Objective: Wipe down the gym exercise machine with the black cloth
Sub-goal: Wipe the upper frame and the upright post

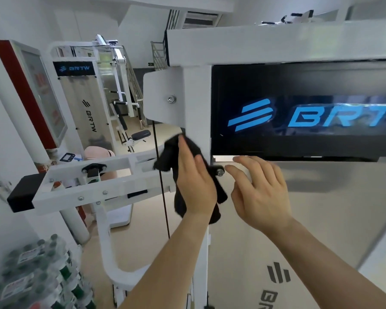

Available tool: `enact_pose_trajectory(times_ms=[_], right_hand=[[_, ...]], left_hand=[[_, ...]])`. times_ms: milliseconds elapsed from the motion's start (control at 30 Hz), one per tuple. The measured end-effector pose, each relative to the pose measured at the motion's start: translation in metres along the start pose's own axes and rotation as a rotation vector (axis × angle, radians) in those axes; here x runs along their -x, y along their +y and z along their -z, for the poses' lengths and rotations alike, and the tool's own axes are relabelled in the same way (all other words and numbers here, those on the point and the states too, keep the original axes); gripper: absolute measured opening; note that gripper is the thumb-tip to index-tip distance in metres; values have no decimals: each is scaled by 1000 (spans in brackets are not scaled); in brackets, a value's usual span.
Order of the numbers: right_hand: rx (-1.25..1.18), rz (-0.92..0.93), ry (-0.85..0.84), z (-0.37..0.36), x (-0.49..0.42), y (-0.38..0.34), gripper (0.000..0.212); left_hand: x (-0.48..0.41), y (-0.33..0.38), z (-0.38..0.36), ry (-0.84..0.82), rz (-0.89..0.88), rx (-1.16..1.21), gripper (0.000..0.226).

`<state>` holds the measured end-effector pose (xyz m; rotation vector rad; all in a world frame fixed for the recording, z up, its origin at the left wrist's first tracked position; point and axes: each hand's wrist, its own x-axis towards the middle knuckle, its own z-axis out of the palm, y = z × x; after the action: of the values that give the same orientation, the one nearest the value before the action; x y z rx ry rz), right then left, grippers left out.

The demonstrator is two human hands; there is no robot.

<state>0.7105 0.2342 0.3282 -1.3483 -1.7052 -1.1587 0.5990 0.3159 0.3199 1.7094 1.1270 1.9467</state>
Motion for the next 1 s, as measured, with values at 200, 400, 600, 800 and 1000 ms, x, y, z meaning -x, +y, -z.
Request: enact_pose_trajectory(times_ms=[200,400,600,800,1000], right_hand=[[-33,43,-67,-6,25,-9,31],[-109,50,-80,-6,36,-19,30],[-202,36,-131,-11,83,-24,32],[-248,71,-239,-15,120,-28,24],[-261,-37,-273,-33,139,-50,22]], left_hand=[[33,-21,17,-113,188,-4,45],[-18,14,9,-57,36,58,51],[65,-50,12,-160,279,-40,51],[47,-43,13,-170,260,41,49],[46,-58,3,-118,130,44,52]])
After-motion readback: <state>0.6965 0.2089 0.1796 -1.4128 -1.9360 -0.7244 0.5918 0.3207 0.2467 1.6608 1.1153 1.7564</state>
